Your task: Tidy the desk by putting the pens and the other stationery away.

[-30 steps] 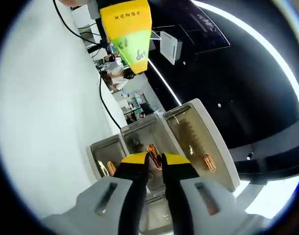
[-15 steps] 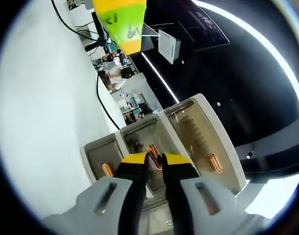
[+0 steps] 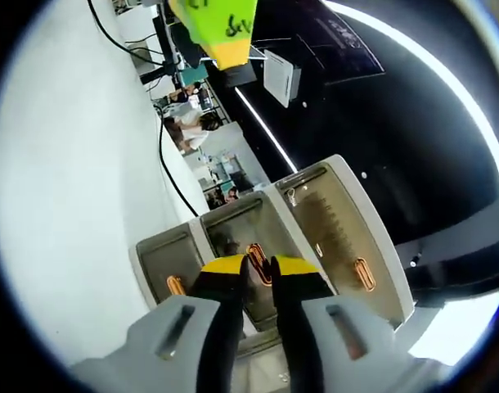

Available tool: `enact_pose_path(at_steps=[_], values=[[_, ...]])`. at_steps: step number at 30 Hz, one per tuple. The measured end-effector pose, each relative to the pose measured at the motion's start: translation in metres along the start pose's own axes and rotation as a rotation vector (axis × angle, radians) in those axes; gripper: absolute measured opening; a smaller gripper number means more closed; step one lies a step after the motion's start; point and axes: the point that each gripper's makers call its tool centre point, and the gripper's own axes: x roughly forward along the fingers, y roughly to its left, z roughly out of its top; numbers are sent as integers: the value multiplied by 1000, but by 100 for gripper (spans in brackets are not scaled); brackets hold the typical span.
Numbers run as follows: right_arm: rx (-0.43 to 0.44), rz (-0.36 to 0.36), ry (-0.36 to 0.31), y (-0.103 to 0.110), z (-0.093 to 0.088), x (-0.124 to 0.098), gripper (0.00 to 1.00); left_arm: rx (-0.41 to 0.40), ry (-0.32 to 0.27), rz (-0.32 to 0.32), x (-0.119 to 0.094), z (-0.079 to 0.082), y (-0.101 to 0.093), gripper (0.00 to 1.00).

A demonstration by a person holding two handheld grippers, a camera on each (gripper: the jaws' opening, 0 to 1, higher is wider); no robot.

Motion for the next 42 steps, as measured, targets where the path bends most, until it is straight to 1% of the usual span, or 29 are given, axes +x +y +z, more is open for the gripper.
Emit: enact_pose_path(at_steps=[5, 6, 8, 10, 12, 13, 14, 17, 18, 19, 21, 22, 25, 27, 28, 29, 30, 31, 32, 33, 34, 37, 38, 39, 40, 41, 42], values=[[18, 1, -11, 0, -1, 0, 15, 2, -3, -1, 0, 1, -1, 62], [77, 2, -28, 1, 0, 0, 16, 1, -4, -3, 0, 1, -2, 62], [153, 20, -73, 0, 1, 1, 17, 2, -4, -3, 0, 1, -1, 62], [199, 27, -94, -1, 1, 0, 17, 2, -1, -1, 0, 0, -1, 62], [180, 24, -89, 0, 1, 0, 17, 0, 1, 1, 0, -1, 0, 62], [138, 17, -80, 0, 0, 1, 17, 2, 2, 5, 0, -1, 1, 61], [115, 14, -74, 1, 0, 1, 17, 3, 2, 7, 0, -1, 1, 61], [107, 13, -69, 1, 0, 1, 17, 2, 3, 6, 0, -1, 1, 61], [119, 18, -70, 0, 1, 0, 17, 8, 2, 5, 1, -2, 1, 60], [145, 26, -74, 0, 1, -1, 17, 19, 6, 9, 2, -4, 2, 59], [218, 24, -46, -4, -4, -5, 19, 29, 30, 14, 4, -10, 3, 58], [240, 34, -38, -4, -6, -7, 18, 32, 43, 13, 5, -12, 3, 58], [457, 93, -26, -4, -13, -23, 18, 45, 56, 1, 4, -12, 1, 58], [585, 93, -65, -13, -15, -34, 19, 42, 36, -10, 2, -6, -1, 58], [627, 94, -70, -17, -19, -39, 20, 40, 30, -13, 2, -5, -1, 57], [642, 89, -45, -21, -28, -44, 22, 39, 27, -14, 2, -4, -2, 57], [632, 81, -36, -23, -33, -45, 25, 44, 27, -14, 2, -4, -1, 55], [606, 66, 8, -27, -47, -48, 27, 70, 34, -12, 2, -4, -1, 50], [621, 69, 15, -29, -55, -50, 27, 77, 36, -11, 2, -5, -1, 46], [668, 69, 30, -32, -63, -56, 27, 79, 35, -9, 2, -5, -1, 43], [700, 70, 40, -36, -72, -61, 27, 76, 32, -10, 2, -5, -1, 42], [708, 38, 108, -51, -102, -75, 27, 69, 29, -17, 3, -5, -3, 41], [715, 36, 121, -54, -111, -81, 27, 86, 30, -9, 4, -5, -3, 41], [723, 38, 136, -58, -120, -87, 27, 117, 25, 3, 5, -4, -1, 40], [709, 49, 138, -61, -127, -92, 28, 139, 20, 8, 5, -3, -1, 40], [686, 60, 148, -64, -133, -97, 29, 140, 17, 6, 5, -3, -3, 40], [691, 79, 160, -65, -139, -103, 29, 141, 16, 4, 5, -3, -2, 40]])
